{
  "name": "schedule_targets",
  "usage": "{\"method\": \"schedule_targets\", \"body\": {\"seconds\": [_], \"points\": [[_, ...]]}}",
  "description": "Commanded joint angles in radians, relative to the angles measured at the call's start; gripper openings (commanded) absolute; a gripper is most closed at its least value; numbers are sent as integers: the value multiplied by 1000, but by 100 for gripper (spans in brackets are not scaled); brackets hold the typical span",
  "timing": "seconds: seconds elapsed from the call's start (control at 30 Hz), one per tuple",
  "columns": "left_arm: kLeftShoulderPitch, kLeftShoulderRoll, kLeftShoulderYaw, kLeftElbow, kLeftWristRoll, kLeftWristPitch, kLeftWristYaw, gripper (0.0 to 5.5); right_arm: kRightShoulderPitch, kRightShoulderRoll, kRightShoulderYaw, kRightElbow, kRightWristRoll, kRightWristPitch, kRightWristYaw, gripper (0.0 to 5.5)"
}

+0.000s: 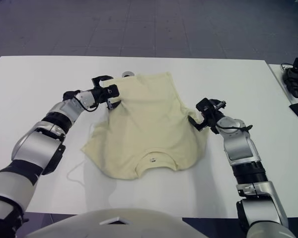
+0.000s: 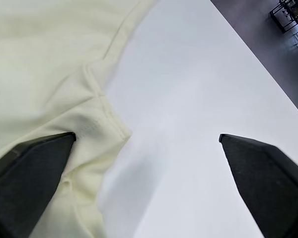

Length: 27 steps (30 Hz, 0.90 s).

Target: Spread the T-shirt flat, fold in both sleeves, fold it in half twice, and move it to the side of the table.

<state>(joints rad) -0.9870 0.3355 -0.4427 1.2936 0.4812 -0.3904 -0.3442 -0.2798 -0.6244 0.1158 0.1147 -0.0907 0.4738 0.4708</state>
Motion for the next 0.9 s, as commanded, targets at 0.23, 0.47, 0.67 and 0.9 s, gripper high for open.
{"method": "schedule_targets", "body": {"seconds": [0.23,0.47,0.67,0.9], "points": [[-97,1,-29,46,93,-76,132,540,62,-6,-48,-296,24,215,41,538],[-15,133,166,-145,-116,-234,105,540,145,148,-301,-573,144,406,-70,538],[966,204,504,-1405,-569,387,8,540,356,280,-492,-631,250,425,-103,538],[1372,140,609,-1808,-630,654,44,509,460,311,-541,-553,284,407,-98,421]]}}
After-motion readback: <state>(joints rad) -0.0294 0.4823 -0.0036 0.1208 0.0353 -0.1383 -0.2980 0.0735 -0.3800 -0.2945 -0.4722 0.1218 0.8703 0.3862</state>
